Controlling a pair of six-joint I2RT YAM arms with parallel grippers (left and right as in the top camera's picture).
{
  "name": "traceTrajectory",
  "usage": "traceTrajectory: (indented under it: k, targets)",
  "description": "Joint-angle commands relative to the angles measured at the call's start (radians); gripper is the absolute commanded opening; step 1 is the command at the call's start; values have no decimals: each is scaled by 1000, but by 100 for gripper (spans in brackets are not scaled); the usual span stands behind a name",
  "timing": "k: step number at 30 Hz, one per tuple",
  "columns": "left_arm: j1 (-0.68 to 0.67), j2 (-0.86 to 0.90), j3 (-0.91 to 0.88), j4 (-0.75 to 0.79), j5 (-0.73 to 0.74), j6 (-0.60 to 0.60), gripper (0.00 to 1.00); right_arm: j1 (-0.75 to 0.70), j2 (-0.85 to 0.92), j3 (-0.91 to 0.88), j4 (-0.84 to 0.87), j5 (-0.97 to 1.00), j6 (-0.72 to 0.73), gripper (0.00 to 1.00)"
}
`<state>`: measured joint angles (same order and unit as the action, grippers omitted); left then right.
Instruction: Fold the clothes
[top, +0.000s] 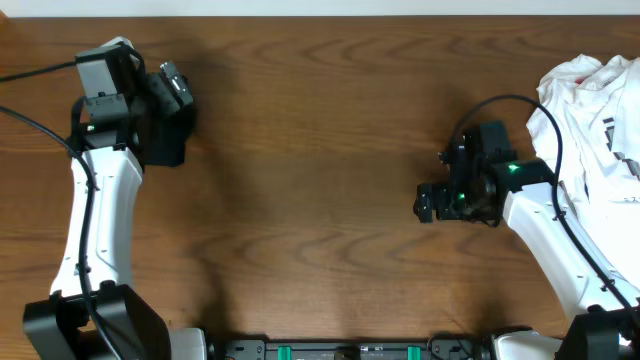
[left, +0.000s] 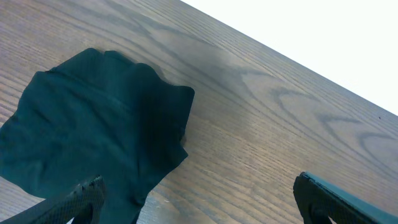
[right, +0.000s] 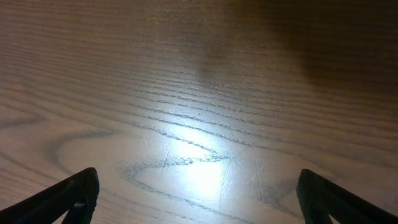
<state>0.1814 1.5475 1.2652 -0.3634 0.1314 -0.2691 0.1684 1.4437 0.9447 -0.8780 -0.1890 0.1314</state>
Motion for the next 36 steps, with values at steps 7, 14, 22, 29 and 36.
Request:
traceTrajectory:
  k: [7,14,22,29,36]
  targets:
    - [3,3,-3,-3,3,2,98,-5,-60,-11,-1,2,6,99]
    - [3,3,-3,-3,3,2,98,-3,-311,-32,54,2,14,99]
    - [3,3,-3,-3,3,2,98,11,-742,-280,335,-62,25,99]
    - [3,3,-3,-2,3,2,98,9,-1068,-485,521,-61,25,99]
    - [3,3,-3,-2,3,2,98,-2,-1284,-653,713,-50,29,99]
